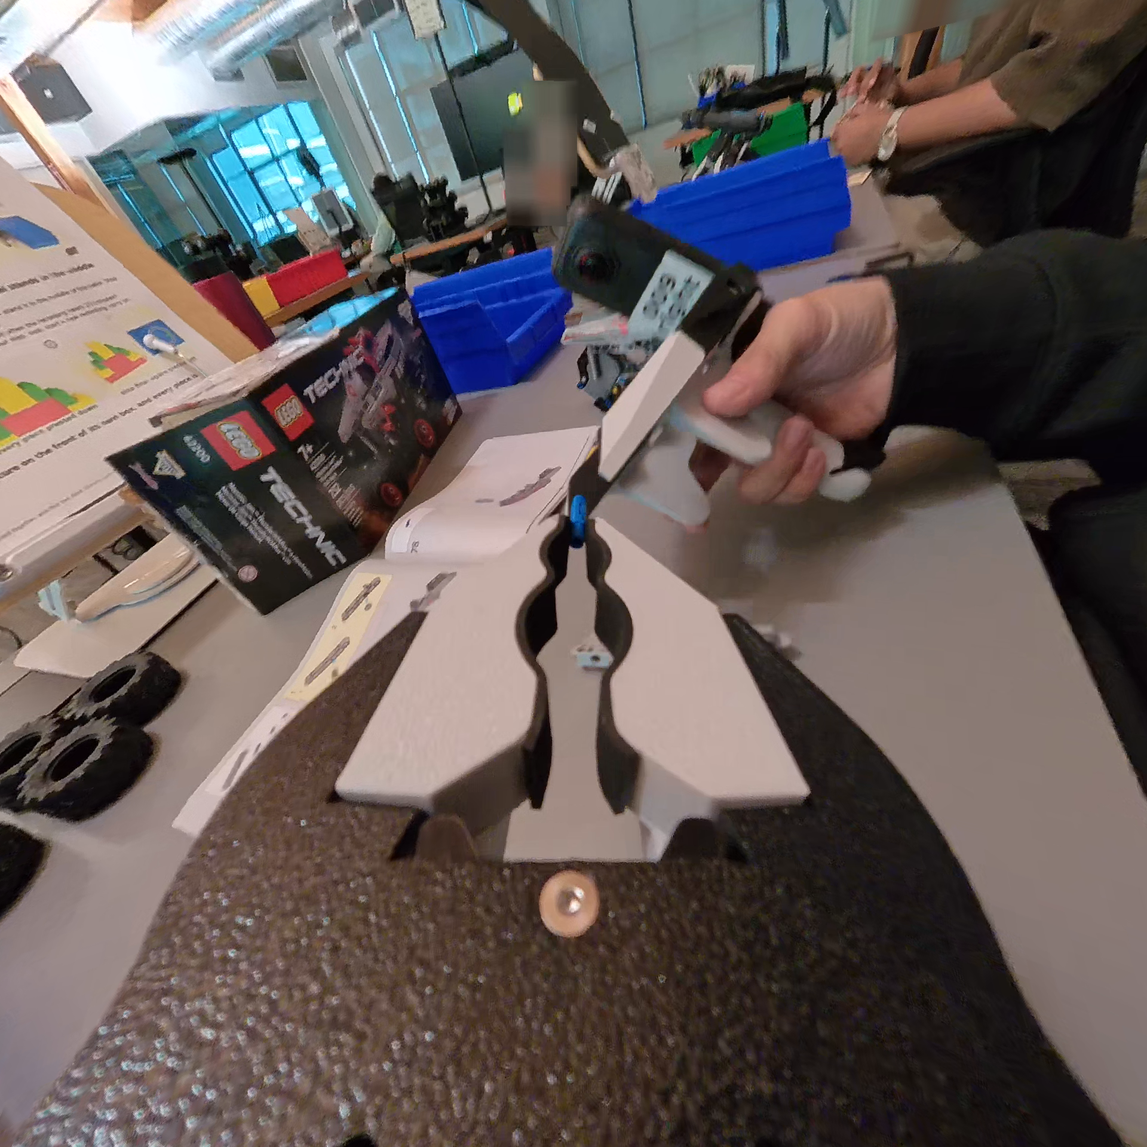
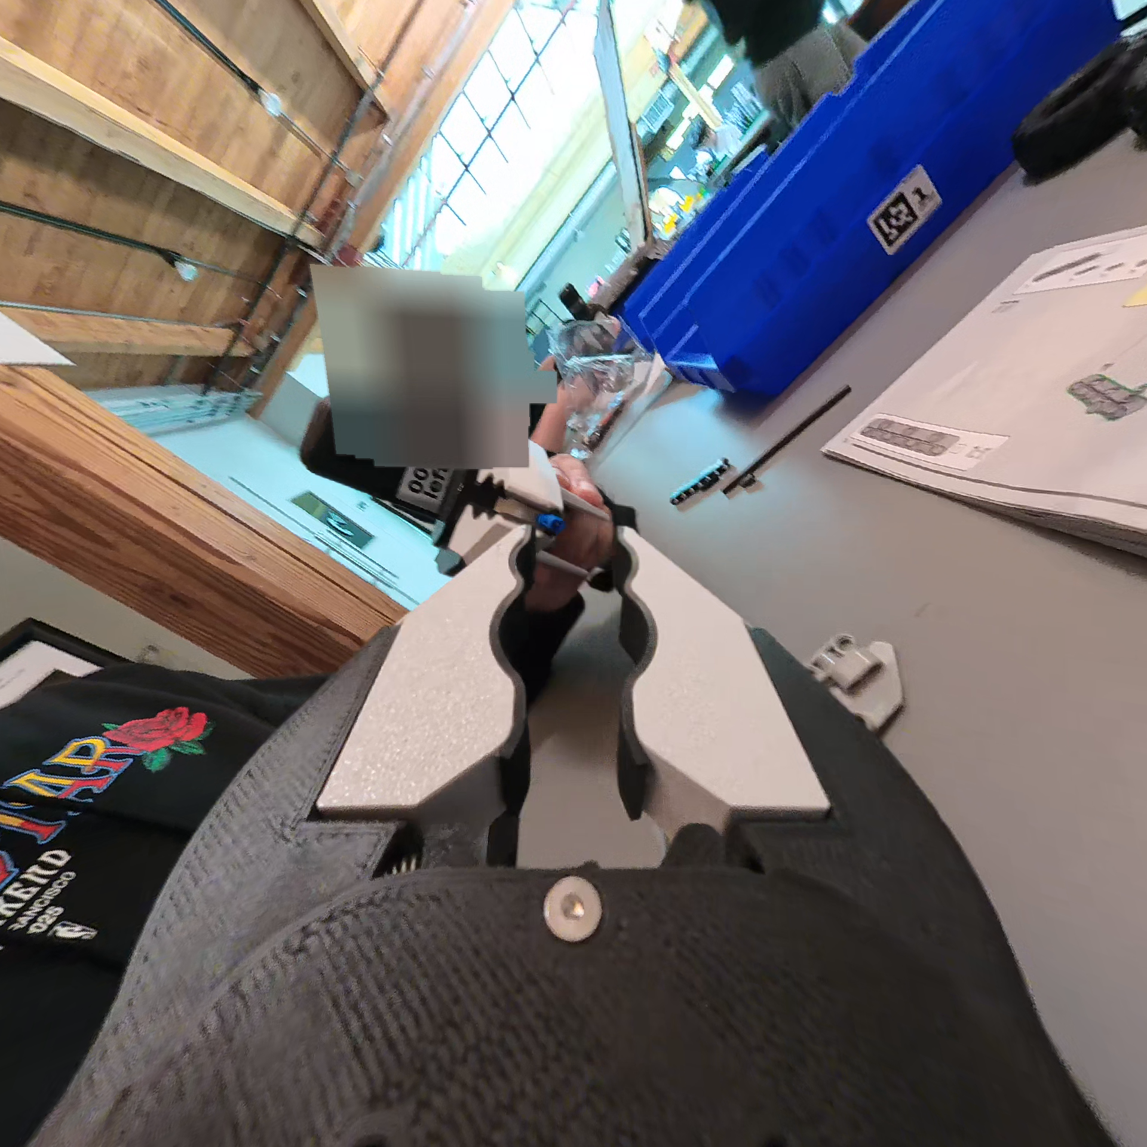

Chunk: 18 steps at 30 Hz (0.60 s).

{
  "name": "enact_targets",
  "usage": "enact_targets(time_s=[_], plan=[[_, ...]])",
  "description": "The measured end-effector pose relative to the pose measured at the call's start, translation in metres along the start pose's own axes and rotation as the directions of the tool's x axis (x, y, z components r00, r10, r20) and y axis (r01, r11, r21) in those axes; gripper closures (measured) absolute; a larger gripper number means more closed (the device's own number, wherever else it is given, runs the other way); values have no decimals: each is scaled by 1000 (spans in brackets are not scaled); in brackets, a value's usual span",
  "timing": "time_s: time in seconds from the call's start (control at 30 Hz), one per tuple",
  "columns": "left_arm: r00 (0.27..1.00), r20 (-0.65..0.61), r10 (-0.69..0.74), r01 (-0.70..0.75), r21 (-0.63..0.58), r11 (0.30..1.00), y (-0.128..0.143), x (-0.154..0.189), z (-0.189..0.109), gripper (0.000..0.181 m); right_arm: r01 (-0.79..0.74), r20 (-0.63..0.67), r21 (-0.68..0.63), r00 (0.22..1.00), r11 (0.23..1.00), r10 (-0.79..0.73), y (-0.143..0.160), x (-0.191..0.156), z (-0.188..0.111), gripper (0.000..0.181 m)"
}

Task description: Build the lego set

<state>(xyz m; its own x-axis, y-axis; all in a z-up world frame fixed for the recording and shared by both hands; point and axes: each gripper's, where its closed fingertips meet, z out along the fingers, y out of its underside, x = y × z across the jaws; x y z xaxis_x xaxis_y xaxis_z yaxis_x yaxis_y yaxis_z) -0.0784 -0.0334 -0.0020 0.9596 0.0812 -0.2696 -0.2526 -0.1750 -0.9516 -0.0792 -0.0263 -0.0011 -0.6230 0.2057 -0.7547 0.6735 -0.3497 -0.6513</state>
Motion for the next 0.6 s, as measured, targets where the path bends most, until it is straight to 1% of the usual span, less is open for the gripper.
enact_targets(time_s=[0.07,0.13,0.2,0.27,0.33,0.4,0.5,0.6], plan=[[1000,3,1,0,-75,997,13,-5,-3,179,28,-75,-33,997,999,-30,-1,9,-7,153],[1000,11,-19,20,-175,984,32,-10,-4,179,48,-167,-74,984,996,-60,-1,22,-19,149],[1000,-5,-29,26,-267,963,49,-8,-3,179,65,-274,-153,956,986,-105,2,41,-34,142],[999,-20,-38,30,-321,947,62,-3,3,179,57,-348,-225,928,973,-135,8,57,-47,139],[997,-46,-64,44,-348,937,68,5,10,179,32,-376,-257,918,966,-130,12,67,-51,139],[995,-70,-72,43,-350,936,68,12,16,179,0,-383,-290,916,957,-116,17,75,-50,140],[997,-58,-58,34,-350,936,68,15,23,179,-14,-412,-355,900,935,-143,25,87,-47,137],[999,-41,-26,8,-391,921,78,14,27,179,-22,-403,-389,903,921,-148,32,90,-40,136]])
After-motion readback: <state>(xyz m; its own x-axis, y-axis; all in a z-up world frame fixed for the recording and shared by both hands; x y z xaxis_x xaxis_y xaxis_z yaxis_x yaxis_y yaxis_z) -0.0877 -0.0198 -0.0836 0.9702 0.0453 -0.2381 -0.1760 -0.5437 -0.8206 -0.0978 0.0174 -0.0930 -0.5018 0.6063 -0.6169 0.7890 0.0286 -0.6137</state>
